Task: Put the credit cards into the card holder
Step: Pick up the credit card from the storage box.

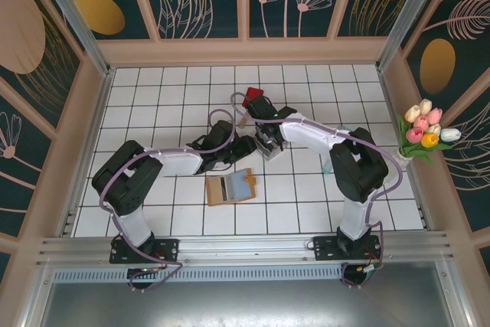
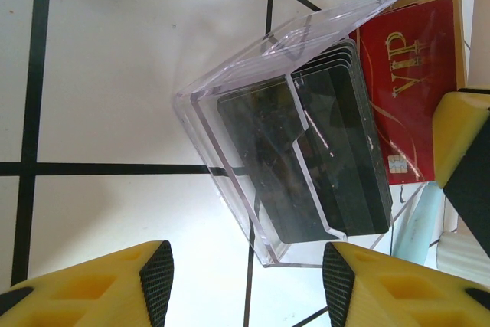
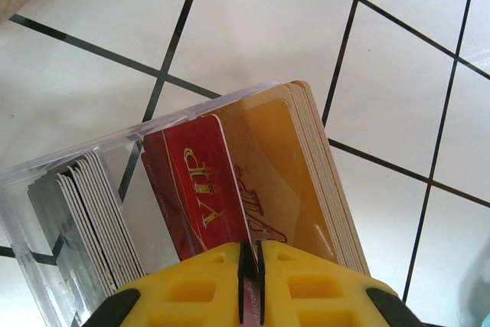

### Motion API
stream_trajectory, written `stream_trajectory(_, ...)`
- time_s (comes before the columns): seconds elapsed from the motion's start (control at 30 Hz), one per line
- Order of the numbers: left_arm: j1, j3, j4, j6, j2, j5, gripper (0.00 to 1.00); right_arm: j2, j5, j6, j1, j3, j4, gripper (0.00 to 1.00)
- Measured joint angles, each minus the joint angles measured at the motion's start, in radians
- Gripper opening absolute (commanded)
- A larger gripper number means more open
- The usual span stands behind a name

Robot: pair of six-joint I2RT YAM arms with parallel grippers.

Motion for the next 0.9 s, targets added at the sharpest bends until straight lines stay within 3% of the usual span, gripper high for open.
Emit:
stream_trajectory(0.37, 0.000, 0.000, 0.003, 0.000, -0.006, -0.002, 0.58, -0.082, -0.069, 0.032, 0.003, 0.009, -0.033, 0.06)
stream_trajectory(0.6, 0.000, -0.035, 0.012, 0.000, -0.132, -0.013, 0.59, -0.237, -0.184, 0.106, 0.000, 0.005, -0.027, 0.04)
stream_trajectory(0.73, 0.013, -0.116, 0.064, -0.009, -0.255, -0.011, 0.62, -0.353, -0.334, 0.184, -0.023, -0.060, 0.033, 0.03)
stream_trajectory(0.9, 0.092, -0.276, 0.256, -0.067, -0.401, 0.073, 0.66, -0.550, -0.657, 0.365, -0.144, -0.257, 0.236, 0.03)
